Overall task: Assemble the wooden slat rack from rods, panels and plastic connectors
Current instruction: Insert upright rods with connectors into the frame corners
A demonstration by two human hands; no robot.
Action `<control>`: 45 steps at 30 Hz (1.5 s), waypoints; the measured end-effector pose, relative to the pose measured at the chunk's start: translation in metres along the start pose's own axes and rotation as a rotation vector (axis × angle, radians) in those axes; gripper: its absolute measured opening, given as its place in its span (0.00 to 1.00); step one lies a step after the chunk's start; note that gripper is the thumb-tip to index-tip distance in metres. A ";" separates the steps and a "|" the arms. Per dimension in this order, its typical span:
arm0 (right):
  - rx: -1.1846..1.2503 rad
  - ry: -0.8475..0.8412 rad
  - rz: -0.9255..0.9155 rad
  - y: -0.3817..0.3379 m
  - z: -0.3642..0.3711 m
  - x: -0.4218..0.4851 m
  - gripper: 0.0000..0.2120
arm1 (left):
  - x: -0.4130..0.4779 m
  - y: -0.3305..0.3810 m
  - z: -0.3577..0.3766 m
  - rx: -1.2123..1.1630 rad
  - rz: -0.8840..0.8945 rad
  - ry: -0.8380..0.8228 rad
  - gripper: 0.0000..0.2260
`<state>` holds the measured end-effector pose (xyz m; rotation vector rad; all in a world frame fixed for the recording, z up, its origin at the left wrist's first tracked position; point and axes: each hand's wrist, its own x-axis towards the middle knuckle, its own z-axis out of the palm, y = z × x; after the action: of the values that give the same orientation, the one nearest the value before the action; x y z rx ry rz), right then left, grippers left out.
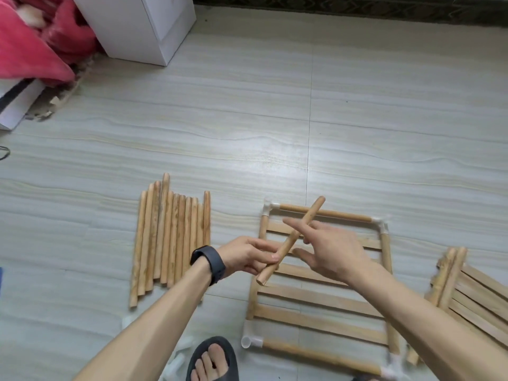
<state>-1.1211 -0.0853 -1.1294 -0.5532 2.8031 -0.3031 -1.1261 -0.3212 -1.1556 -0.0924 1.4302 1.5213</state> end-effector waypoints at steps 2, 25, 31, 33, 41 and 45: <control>-0.206 0.006 -0.040 0.007 -0.001 0.011 0.15 | 0.007 0.000 0.002 0.016 0.035 0.005 0.16; 0.725 0.231 0.339 0.001 -0.011 0.109 0.16 | 0.098 -0.096 0.004 1.168 0.027 0.768 0.32; 0.379 0.158 0.119 -0.011 -0.008 0.120 0.14 | 0.102 -0.094 0.006 1.183 -0.008 0.785 0.31; 0.350 0.141 0.118 -0.018 -0.007 0.129 0.14 | 0.102 -0.094 0.007 1.191 -0.011 0.785 0.30; 0.419 0.216 0.189 -0.025 0.005 0.128 0.15 | 0.098 -0.091 0.010 1.201 -0.034 0.777 0.29; 0.430 0.218 0.215 -0.028 0.006 0.128 0.15 | 0.095 -0.084 0.012 1.222 -0.076 0.747 0.29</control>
<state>-1.2241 -0.1622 -1.1558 -0.1258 2.8347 -0.9367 -1.1092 -0.2733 -1.2726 0.0445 2.6811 0.3117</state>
